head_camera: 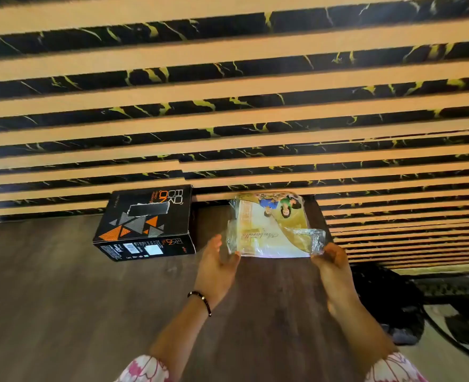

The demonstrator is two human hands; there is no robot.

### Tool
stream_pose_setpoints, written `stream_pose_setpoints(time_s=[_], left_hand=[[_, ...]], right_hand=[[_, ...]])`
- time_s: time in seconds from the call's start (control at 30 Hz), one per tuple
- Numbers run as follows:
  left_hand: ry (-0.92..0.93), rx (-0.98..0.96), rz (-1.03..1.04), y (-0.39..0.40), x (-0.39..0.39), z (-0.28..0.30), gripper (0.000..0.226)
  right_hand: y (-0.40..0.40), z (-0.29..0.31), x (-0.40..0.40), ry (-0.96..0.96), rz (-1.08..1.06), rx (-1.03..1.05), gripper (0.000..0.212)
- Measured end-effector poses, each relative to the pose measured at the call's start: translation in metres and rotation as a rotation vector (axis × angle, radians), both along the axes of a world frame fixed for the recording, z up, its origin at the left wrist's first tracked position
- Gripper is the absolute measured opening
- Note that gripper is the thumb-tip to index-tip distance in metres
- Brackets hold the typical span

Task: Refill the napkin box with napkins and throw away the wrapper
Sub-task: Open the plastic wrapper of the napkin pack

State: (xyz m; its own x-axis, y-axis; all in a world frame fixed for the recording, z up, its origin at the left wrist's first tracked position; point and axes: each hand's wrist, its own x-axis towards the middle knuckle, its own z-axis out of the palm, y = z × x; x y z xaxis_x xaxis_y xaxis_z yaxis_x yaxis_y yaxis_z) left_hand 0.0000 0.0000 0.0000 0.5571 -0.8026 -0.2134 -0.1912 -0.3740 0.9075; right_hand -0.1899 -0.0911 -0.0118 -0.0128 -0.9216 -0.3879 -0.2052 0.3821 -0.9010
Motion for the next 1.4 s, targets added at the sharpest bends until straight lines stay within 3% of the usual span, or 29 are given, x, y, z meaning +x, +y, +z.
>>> stream_pose_setpoints(time_s=[0.17,0.47,0.8,1.23,1.4], left_hand=[[-0.014,-0.012,-0.055,-0.02,0.005,-0.014,0.046],[-0.026,0.049,-0.05,0.002,0.005,-0.02,0.047],[0.032,0.106,0.009,0.118,-0.003,-0.018,0.043],[0.088,0.02,-0.058,0.28,0.011,-0.019,0.022],[0.097,-0.029,-0.03,0.302,0.005,-0.016,0.019]], right_hand=[[-0.012,-0.013,0.0,-0.036,0.005,-0.005,0.03],[0.018,0.002,-0.002,-0.038,0.057,-0.018,0.034],[0.14,0.014,-0.011,0.026,0.183,-0.015,0.04],[0.28,0.019,-0.022,-0.017,0.212,0.091,0.025],[0.283,0.046,-0.022,0.506,0.217,-0.356,0.042]])
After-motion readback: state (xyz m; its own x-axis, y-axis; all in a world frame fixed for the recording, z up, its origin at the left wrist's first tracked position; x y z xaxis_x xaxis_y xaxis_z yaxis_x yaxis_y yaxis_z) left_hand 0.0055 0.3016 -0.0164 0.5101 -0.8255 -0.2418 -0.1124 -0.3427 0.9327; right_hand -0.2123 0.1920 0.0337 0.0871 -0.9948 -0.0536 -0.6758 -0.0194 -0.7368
